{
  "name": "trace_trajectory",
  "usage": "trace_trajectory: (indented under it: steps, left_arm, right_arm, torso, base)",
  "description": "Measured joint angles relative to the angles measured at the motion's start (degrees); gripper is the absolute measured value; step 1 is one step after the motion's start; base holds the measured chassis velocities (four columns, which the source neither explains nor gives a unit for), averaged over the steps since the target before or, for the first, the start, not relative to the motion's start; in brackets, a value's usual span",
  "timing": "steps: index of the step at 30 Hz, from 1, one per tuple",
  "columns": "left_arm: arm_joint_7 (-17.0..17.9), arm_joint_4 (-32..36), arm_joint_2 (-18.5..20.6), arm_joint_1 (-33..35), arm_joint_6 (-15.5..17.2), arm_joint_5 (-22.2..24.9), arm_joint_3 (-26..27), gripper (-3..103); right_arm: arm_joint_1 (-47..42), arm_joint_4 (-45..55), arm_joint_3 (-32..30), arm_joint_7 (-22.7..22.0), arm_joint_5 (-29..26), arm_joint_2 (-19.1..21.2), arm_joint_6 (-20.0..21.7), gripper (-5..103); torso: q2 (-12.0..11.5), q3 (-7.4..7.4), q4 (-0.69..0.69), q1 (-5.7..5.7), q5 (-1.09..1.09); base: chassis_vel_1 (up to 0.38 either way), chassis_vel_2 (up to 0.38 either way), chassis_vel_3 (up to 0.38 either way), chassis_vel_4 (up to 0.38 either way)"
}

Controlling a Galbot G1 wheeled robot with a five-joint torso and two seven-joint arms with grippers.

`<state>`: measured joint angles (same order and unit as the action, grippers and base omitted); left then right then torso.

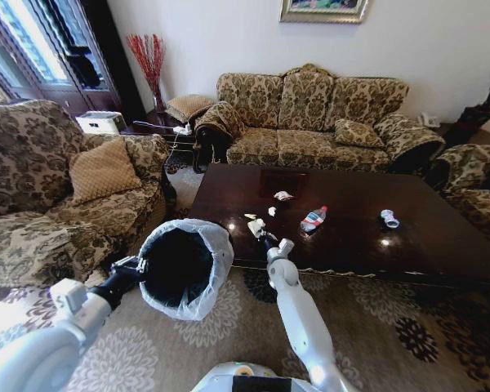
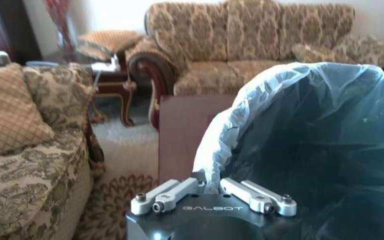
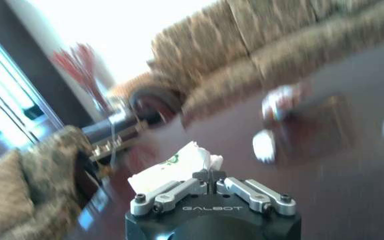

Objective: Move to the front of the table and place the trash on the table into the trash bin.

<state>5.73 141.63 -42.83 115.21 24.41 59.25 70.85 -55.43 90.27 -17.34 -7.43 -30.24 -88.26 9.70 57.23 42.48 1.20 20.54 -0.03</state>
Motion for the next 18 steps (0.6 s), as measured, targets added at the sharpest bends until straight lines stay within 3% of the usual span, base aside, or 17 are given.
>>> trace_trajectory:
  steps: [1, 2, 4, 5, 7, 8, 10, 11, 13, 15, 18]
  left_arm:
    - [1.29, -1.11, 4.1, 0.22, 0.91, 4.64, 2.44, 0]
    - [1.29, -1.11, 4.1, 0.22, 0.91, 4.64, 2.44, 0]
    - [5.03, -4.59, 12.92, -1.28, 2.41, 14.68, 5.65, 0]
    - [5.03, -4.59, 12.92, -1.28, 2.41, 14.68, 5.65, 0]
    - [8.29, -9.08, 18.9, -5.72, 3.21, 20.67, 4.84, 0]
    - [8.29, -9.08, 18.9, -5.72, 3.21, 20.67, 4.84, 0]
    - [10.33, -15.96, 24.83, -12.25, 3.31, 24.58, 0.33, 0]
    - [10.33, -15.96, 24.83, -12.25, 3.31, 24.58, 0.33, 0]
    - [10.43, -21.16, 30.11, -14.23, 3.27, 26.1, -1.48, 0]
    - [9.9, -22.66, 32.15, -14.19, 3.13, 26.74, -1.66, 0]
    - [8.42, -27.01, 39.55, -11.31, 2.01, 29.47, -1.01, 0]
  right_arm:
    - [-0.72, 2.91, -0.08, 0.0, -0.37, 1.14, 0.18, 0]
    - [-0.72, 2.91, -0.08, 0.0, -0.37, 1.14, 0.18, 0]
    - [-2.03, 9.63, -0.83, 0.0, -1.97, 3.38, 0.55, 0]
    - [-2.03, 9.63, -0.83, 0.0, -1.97, 3.38, 0.55, 0]
    - [-3.0, 15.75, -1.29, 0.0, -3.7, 5.23, 0.45, 0]
    - [-3.0, 15.75, -1.29, 0.0, -3.7, 5.23, 0.45, 0]
    - [-3.96, 23.23, -0.89, 0.0, -5.99, 8.11, -0.4, 0]
    - [-3.96, 23.23, -0.89, 0.0, -5.99, 8.11, -0.4, 0]
    - [-3.99, 28.76, 0.81, 0.0, -7.66, 11.12, -1.21, 0]
    - [-3.67, 30.41, 1.72, 0.02, -8.39, 12.27, -1.41, 0]
    - [-0.64, 33.86, 5.87, 0.02, -10.21, 17.2, -2.36, 0]
  torso:
    - [0.0, 0.0, 0.0, 0.0, 0.02]
    - [0.0, 0.0, 0.0, 0.0, 0.02]
    - [0.0, 0.01, -0.02, 0.0, 0.04]
    - [0.0, 0.01, -0.02, 0.0, 0.04]
    - [0.0, 0.01, -0.05, 0.02, 0.04]
    - [0.0, 0.01, -0.05, 0.02, 0.04]
    - [-0.01, 0.01, -0.03, 0.02, -0.01]
    - [-0.01, 0.01, -0.03, 0.02, -0.01]
    - [-0.01, 0.01, 0.0, 0.01, 0.01]
    - [-0.01, 0.01, 0.01, 0.01, 0.01]
    - [-0.01, 0.01, 0.01, 0.0, 0.01]
  base:
    - [0.0, 0.0, 0.0, 0.0]
    - [0.0, 0.0, 0.0, 0.0]
    - [0.0, 0.0, 0.0, 0.0]
    - [0.0, 0.0, 0.0, 0.0]
    - [0.0, 0.0, 0.0, 0.0]
    - [0.0, 0.0, 0.0, 0.0]
    - [0.0, 0.0, 0.0, 0.0]
    - [0.0, 0.0, 0.0, 0.0]
    - [0.0, 0.0, 0.0, 0.0]
    - [0.0, 0.0, 0.0, 0.0]
    - [0.0, 0.0, 0.0, 0.0]
